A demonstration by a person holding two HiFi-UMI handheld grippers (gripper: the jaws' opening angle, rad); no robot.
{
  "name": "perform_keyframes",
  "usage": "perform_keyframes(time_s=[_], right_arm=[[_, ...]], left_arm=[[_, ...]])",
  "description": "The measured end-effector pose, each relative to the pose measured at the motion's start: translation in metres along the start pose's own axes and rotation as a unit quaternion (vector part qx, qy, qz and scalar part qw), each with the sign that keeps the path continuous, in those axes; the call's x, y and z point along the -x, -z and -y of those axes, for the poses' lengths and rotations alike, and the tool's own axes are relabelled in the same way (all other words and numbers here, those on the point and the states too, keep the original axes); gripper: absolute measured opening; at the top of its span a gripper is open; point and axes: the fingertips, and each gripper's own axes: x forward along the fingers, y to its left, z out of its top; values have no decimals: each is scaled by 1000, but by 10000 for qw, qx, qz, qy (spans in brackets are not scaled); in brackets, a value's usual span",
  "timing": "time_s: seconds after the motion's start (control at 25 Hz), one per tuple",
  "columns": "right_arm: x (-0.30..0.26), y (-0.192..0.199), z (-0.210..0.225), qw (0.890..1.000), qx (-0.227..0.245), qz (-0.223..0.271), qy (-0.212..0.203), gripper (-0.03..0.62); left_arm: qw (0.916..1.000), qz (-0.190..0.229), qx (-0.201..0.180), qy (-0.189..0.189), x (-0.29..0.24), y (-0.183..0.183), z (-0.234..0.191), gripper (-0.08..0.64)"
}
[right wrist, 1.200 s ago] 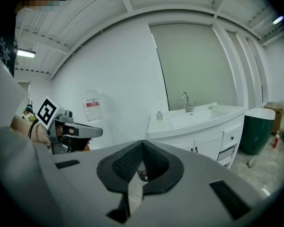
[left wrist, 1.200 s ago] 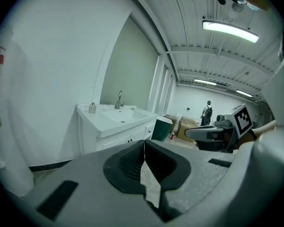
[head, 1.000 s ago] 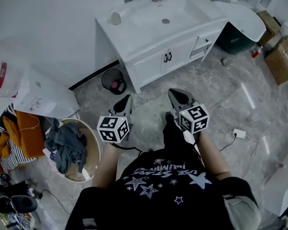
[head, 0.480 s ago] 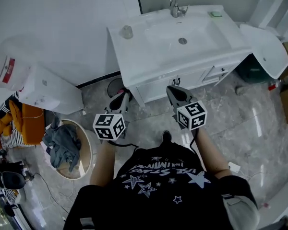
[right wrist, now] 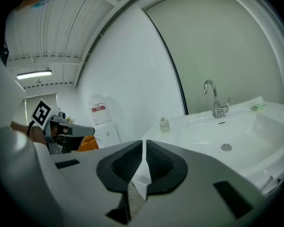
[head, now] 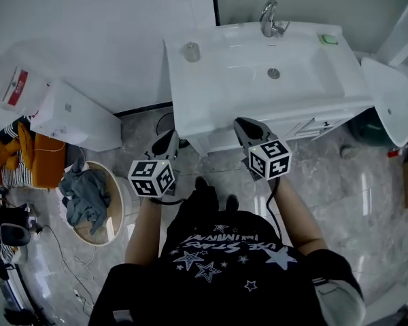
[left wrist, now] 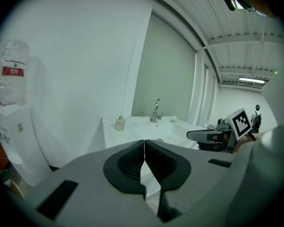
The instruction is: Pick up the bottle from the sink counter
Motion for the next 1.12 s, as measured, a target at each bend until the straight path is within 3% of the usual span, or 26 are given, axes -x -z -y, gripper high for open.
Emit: perform_keyframes(time_s=[0.2,0.28,0.36,0.4,0.48,1.12], right_arm=[[-35,-11,11,10000,-34,-34,-48,5],[-51,-15,16,9999,-93,-80,-95,119],[-70,-20,24,9997,-166,-124,-119,175],[-81,-22,28,9996,-179,-155,-117,232],[-105,-26,37,9996,-151,-231,-98,262],[-278,-37,97,9970,7,-665,402,295]], left_arm=[[10000,-22,72,-6,-26,-5,-24,11],[9999,-57,85,5,-41,-7,-37,11],[9999,-71,131,46,-58,-11,-51,11],[9998,-76,147,69,-67,-14,-58,11],[9998,-90,163,113,-85,-21,-73,11],[9982,-326,423,264,-195,-54,-189,11]])
